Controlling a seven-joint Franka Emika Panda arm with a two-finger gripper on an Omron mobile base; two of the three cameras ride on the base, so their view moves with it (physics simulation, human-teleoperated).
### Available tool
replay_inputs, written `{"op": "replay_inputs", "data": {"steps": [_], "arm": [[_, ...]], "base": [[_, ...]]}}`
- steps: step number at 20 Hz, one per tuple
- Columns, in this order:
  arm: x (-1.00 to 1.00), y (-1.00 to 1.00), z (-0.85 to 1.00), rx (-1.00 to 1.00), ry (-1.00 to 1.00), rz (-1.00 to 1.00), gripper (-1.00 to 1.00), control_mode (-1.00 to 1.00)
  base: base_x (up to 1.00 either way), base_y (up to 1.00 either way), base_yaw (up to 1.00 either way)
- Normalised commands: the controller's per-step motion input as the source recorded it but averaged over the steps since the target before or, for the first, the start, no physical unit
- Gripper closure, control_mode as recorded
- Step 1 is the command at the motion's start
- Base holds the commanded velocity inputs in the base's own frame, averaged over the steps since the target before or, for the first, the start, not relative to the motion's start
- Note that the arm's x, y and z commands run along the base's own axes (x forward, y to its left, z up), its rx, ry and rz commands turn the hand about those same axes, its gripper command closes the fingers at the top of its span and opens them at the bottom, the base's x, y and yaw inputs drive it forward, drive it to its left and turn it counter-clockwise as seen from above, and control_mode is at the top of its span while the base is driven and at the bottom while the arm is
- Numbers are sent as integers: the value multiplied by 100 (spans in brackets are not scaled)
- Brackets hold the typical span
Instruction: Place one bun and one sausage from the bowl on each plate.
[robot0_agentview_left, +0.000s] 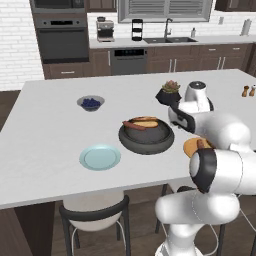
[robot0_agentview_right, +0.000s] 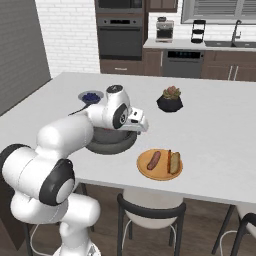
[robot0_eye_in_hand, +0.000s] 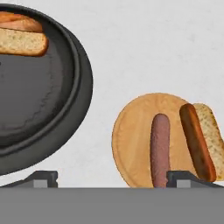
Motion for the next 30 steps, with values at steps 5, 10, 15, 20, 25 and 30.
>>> {"op": "replay_inputs", "data": {"steps": [5, 10, 15, 20, 25, 30], "arm": [[74, 66, 73, 22, 0, 55, -100, -100], [92, 54, 7, -4, -2, 55, -100, -100], [74, 44, -8, -22, 6, 33, -100, -100], [45, 26, -34, -19, 15, 8, -100, -100], [45, 6, -46, -6, 10, 0, -100, -100], [45, 0, -49, 0, 10, 0, -100, -100]], "base": [[0, 0, 0], [0, 0, 0], [0, 0, 0], [0, 0, 0], [0, 0, 0], [0, 0, 0]]}}
